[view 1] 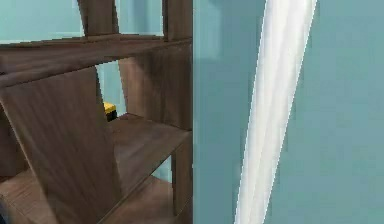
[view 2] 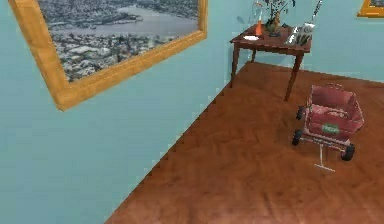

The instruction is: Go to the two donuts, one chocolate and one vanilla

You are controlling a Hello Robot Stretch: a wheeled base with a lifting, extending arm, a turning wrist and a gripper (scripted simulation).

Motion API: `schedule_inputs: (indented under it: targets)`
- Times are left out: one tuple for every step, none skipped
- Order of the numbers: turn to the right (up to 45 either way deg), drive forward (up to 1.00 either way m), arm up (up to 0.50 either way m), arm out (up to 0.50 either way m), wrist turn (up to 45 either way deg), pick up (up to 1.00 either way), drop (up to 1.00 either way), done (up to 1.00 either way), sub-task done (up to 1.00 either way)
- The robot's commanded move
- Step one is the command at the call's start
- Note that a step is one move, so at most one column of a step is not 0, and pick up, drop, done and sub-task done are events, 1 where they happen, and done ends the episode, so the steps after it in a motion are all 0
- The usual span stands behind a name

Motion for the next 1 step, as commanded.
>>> schedule_inputs:
  targets:
    - [-45.0, 0.00, 0.00, 0.00, 0.0, 0.00, 0.00, 0.00, 0.00]
